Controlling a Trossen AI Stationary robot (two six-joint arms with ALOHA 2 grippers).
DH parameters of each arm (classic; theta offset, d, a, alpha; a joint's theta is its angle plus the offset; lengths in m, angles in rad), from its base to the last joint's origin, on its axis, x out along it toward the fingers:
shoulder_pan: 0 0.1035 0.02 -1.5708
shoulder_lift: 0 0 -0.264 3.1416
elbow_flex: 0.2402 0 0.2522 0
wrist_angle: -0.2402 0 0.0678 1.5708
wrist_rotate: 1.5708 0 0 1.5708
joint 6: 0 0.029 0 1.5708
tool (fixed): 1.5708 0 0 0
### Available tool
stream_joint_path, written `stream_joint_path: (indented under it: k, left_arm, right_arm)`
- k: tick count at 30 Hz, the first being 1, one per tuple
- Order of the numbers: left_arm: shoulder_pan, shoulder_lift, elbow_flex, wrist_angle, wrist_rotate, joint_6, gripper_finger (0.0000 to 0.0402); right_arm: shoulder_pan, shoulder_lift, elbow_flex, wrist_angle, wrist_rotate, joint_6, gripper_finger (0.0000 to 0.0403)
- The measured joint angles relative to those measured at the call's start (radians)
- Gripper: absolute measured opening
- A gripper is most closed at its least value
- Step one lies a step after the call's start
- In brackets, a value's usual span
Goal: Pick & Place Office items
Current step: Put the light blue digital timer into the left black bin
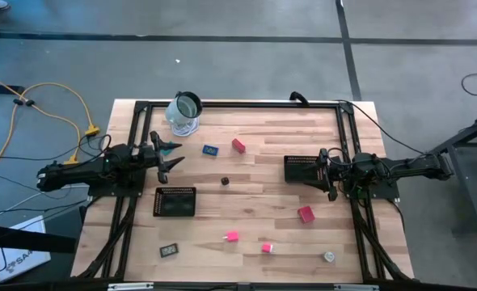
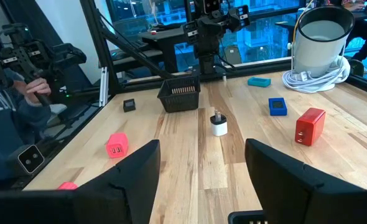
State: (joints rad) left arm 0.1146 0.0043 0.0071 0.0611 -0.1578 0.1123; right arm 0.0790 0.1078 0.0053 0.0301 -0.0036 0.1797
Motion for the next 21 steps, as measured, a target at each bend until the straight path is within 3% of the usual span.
stream_joint_path:
  k: [13,21]
  left_arm:
    - [0.0,0.007,0.017,-0.019,-0.01,-0.058,0.0216]
    - [0.0,0.17,0.164,-0.145,-0.207,-0.111,0.0216]
  right_arm:
    - [0.0,0.0,0.0,0.0,0.0,0.0,0.0223]
    - [0.0,0.0,0.0,0.0,0.0,0.0,0.0223]
